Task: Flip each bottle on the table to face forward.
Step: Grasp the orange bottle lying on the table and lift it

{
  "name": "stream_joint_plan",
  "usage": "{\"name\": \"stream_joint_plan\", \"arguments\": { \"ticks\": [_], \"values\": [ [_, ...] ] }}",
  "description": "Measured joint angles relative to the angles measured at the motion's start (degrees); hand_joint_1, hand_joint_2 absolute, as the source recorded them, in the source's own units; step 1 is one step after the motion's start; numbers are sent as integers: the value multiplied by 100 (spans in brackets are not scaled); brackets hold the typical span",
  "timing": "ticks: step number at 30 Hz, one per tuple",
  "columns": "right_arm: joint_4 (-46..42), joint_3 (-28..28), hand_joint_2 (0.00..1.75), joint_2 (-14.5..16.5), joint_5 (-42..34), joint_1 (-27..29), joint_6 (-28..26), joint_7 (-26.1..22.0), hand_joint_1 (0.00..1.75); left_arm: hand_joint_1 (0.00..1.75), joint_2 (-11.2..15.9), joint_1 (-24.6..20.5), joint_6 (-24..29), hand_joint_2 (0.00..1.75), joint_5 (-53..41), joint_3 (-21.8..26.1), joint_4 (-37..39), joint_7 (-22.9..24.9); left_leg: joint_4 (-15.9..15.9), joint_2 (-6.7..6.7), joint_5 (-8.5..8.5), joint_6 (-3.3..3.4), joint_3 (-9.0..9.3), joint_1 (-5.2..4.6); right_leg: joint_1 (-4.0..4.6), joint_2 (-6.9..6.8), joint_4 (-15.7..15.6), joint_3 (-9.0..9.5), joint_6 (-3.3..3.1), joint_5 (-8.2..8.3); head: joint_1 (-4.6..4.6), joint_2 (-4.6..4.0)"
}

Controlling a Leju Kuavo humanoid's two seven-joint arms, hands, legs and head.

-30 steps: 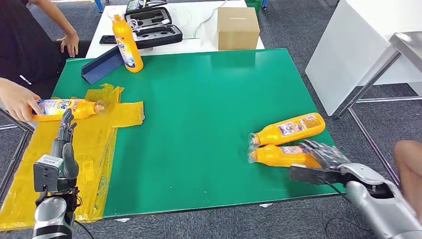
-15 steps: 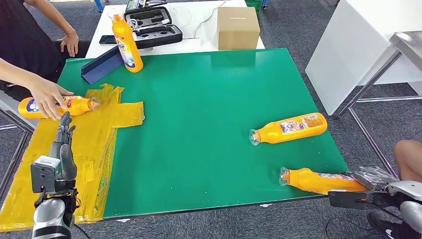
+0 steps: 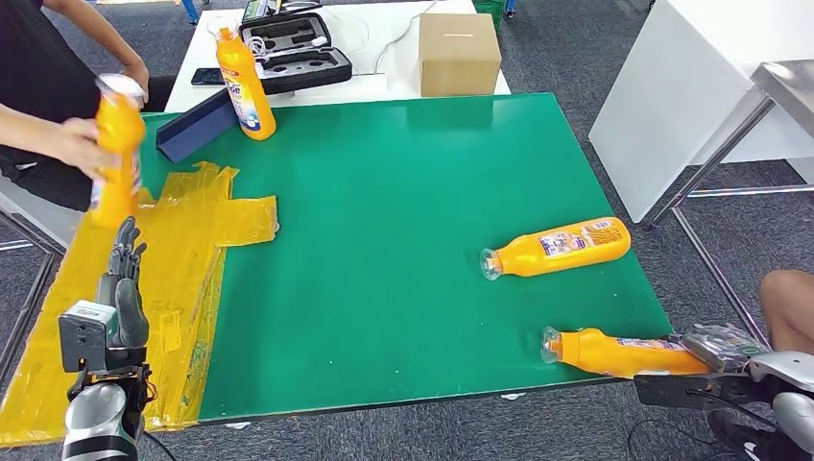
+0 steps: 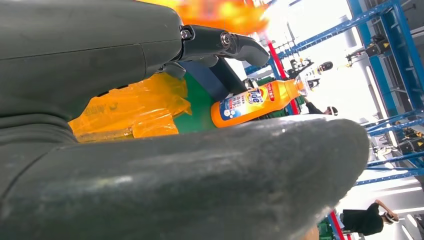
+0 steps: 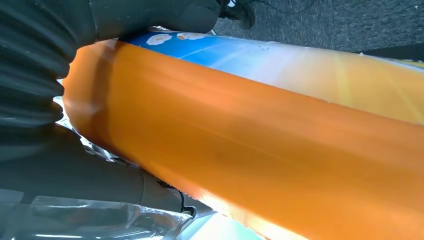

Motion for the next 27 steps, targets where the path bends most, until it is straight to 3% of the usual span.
{"name": "stream_joint_plan", "arguments": {
  "ticks": [10,13,15,19,23,27],
  "values": [
    [8,3,175,24,62,-12,-39,-9,175,0,0,-1,-1,0,3,0,4,0,0,1,0,0,0,1,1,0,0,0,0,0,0,0],
    [216,28,175,300,325,-187,-379,-194,175,0,0,-2,-38,0,45,-1,8,5,-2,18,-2,-3,1,6,6,15,1,1,-2,1,2,0],
    [558,45,175,761,400,-414,-899,-530,175,0,0,-3,-140,0,154,-4,14,20,-3,43,-6,-6,5,8,9,39,1,-1,-10,8,2,0],
    [1010,-27,175,1985,-164,-774,-1915,-1450,175,0,-7,29,-632,175,698,-7,38,7,-4,75,-5,-9,9,14,18,68,4,-5,-22,18,-2,0],
    [691,-199,175,3177,-719,-961,-2182,-1754,175,0,-120,371,-1263,175,1226,-50,-188,-95,-4,85,-4,-16,13,27,30,77,10,-7,-31,14,0,0],
    [329,-102,175,4234,-851,-1119,-2193,-1670,175,0,-330,845,-1534,175,1342,-439,-600,-153,-4,64,-11,-27,10,37,38,68,9,-9,-36,-1,-1,0]
  ]
}}
